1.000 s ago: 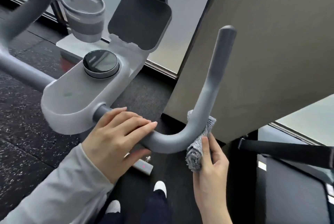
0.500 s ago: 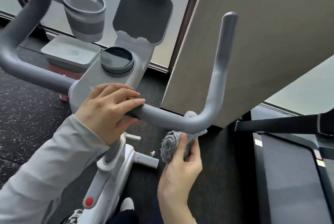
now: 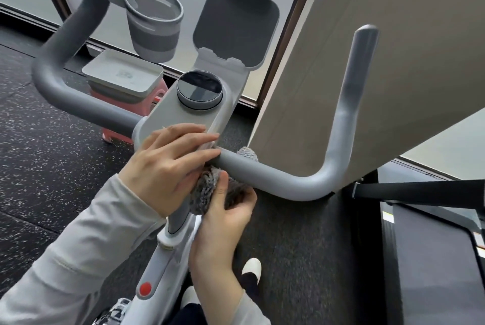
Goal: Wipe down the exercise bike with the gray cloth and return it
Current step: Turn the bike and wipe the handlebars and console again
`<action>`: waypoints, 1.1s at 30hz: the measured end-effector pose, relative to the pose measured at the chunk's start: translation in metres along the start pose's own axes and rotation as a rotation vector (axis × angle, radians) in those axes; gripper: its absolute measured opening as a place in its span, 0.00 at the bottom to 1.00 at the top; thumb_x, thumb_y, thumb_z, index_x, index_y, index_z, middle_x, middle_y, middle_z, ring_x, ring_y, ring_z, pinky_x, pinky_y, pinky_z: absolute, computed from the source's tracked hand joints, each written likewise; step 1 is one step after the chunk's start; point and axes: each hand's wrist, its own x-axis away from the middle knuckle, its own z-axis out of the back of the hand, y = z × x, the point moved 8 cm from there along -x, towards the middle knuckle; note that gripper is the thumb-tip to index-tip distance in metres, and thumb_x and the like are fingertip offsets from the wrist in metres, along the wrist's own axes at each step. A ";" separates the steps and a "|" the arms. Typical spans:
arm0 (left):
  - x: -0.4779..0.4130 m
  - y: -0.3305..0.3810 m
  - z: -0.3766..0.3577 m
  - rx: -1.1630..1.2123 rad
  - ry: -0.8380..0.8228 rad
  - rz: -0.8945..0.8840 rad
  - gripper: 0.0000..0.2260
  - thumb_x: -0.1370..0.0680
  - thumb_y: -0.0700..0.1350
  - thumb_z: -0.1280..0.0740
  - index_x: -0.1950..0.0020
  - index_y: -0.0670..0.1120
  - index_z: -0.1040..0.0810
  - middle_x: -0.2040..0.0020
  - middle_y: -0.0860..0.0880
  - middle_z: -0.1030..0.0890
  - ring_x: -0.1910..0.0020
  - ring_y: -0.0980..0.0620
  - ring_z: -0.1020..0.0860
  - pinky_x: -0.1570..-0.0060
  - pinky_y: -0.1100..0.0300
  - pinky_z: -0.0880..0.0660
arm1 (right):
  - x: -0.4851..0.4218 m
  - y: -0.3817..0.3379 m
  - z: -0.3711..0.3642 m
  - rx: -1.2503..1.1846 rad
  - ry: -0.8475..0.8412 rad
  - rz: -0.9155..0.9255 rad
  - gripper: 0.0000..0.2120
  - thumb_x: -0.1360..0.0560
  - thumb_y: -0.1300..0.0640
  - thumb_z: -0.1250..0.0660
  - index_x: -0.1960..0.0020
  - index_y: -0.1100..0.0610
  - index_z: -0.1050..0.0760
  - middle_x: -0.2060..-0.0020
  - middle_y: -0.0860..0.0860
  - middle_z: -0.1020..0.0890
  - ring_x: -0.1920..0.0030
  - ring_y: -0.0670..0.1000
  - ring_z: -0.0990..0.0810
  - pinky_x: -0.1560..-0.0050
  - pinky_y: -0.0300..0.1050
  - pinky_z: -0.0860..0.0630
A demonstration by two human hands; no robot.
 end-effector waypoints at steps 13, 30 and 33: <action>0.003 -0.006 0.002 -0.048 -0.007 0.101 0.15 0.29 0.52 0.34 0.49 0.45 0.16 0.43 0.44 0.19 0.45 0.43 0.20 0.46 0.49 0.30 | 0.015 -0.024 0.049 0.307 -0.178 0.007 0.21 0.39 0.50 0.24 0.47 0.50 0.21 0.52 0.50 0.14 0.47 0.53 0.17 0.41 0.50 0.23; 0.005 -0.012 -0.003 0.013 0.045 0.250 0.15 0.33 0.55 0.33 0.53 0.49 0.17 0.46 0.49 0.18 0.45 0.52 0.28 0.47 0.53 0.34 | -0.051 -0.112 -0.087 1.523 -0.888 0.377 0.17 0.27 0.49 0.30 0.40 0.52 0.22 0.45 0.50 0.18 0.43 0.48 0.22 0.46 0.35 0.29; 0.005 -0.013 -0.004 0.022 0.041 0.257 0.14 0.33 0.55 0.33 0.53 0.49 0.17 0.46 0.49 0.18 0.45 0.52 0.26 0.48 0.52 0.34 | -0.051 -0.107 -0.090 1.586 -0.979 0.368 0.16 0.26 0.48 0.31 0.41 0.52 0.21 0.45 0.49 0.17 0.43 0.48 0.21 0.39 0.45 0.26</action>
